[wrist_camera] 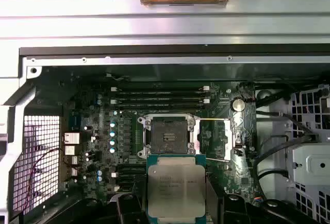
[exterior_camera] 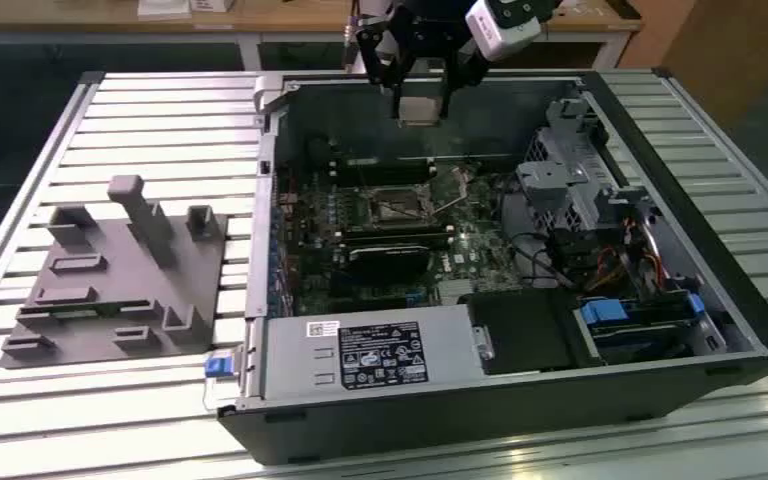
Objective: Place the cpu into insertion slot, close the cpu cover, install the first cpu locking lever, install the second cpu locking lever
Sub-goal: 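Place the cpu into insertion slot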
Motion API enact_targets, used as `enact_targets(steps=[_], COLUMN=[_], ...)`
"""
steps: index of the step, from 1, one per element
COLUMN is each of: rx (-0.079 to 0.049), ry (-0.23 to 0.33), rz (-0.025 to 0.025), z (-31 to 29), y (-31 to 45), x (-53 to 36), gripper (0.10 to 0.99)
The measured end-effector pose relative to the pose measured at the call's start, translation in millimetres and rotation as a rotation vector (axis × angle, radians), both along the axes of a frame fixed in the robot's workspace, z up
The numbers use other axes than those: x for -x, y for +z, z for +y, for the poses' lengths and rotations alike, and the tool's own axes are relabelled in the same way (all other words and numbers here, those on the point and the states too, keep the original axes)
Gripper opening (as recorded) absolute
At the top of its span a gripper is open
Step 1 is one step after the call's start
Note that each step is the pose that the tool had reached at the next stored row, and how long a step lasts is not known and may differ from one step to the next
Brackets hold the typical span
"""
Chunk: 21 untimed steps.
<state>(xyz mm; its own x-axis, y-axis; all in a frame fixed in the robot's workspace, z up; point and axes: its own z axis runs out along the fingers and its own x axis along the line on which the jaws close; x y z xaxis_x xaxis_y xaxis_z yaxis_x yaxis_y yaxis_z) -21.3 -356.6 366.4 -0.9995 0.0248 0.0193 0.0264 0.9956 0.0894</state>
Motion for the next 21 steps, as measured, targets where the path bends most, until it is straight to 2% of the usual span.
enact_targets(steps=[13, 19, 21], rx=[0.000, 0.000, -0.001], ry=[0.000, 0.000, 0.000], rz=[0.0000, -0.0003, -0.0030], z=[0.0, 0.0, 0.0], y=[-0.3, -8.5, -10.9], x=[0.0, 0.0, 0.2], gripper=[0.541, 0.541, 0.541])
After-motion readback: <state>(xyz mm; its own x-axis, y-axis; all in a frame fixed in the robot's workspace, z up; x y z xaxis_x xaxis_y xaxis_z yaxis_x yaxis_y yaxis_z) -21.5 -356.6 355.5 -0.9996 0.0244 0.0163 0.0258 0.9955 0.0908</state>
